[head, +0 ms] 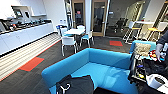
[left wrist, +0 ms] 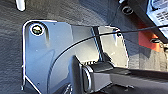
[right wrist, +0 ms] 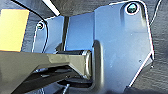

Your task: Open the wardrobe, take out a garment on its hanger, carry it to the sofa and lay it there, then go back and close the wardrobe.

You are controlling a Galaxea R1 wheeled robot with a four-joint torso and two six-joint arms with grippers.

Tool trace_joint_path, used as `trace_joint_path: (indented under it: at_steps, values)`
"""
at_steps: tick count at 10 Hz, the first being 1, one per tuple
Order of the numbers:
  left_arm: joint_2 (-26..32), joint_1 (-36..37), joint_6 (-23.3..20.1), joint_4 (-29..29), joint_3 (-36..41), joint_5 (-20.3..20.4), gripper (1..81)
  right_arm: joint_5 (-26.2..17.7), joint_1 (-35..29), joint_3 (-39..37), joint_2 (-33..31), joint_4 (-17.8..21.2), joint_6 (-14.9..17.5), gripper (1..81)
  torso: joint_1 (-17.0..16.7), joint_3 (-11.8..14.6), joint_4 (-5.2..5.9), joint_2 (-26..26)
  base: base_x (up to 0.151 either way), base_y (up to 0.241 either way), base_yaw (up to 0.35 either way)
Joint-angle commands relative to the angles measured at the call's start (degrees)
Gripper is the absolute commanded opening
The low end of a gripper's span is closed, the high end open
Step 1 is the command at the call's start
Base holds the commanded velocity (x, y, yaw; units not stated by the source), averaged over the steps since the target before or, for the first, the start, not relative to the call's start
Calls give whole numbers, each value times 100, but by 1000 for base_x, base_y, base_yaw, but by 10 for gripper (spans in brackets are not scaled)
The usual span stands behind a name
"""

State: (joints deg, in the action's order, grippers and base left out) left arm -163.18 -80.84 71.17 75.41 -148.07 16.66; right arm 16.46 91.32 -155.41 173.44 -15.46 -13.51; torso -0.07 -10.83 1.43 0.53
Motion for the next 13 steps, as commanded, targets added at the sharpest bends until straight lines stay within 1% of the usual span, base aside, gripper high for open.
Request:
trace_joint_path:
  at_steps: [1, 7, 10, 11, 12, 13]
  values:
    - [66, 221, -24, 140, 6, -137, 811, -257, -74, 3, 18, 8, 41, 811, 7, 0, 0, 0, -104, 0, 0]
    - [57, 221, -33, 158, 6, -164, 811, -257, -65, -6, 62, 8, 59, 811, 7, 2, 0, 2, -80, 0, 0]
    - [57, 187, -25, 202, 6, -146, 811, -257, -65, -6, 62, 8, 59, 811, 7, 5, 0, 9, 0, 0, 0]
    - [57, 187, -24, 193, 6, -146, 811, -300, -65, -6, 62, 8, 59, 811, 7, 5, -2, 6, 0, 0, 0]
    - [57, 195, -15, 176, 6, -171, 811, -449, -83, -6, 62, 8, 42, 811, 7, 5, -2, 6, 0, 0, 0]
    - [75, 195, -15, 141, 6, -216, 811, -459, -74, -6, 62, 8, 41, 811, 7, 5, -2, 6, 0, 0, 0]
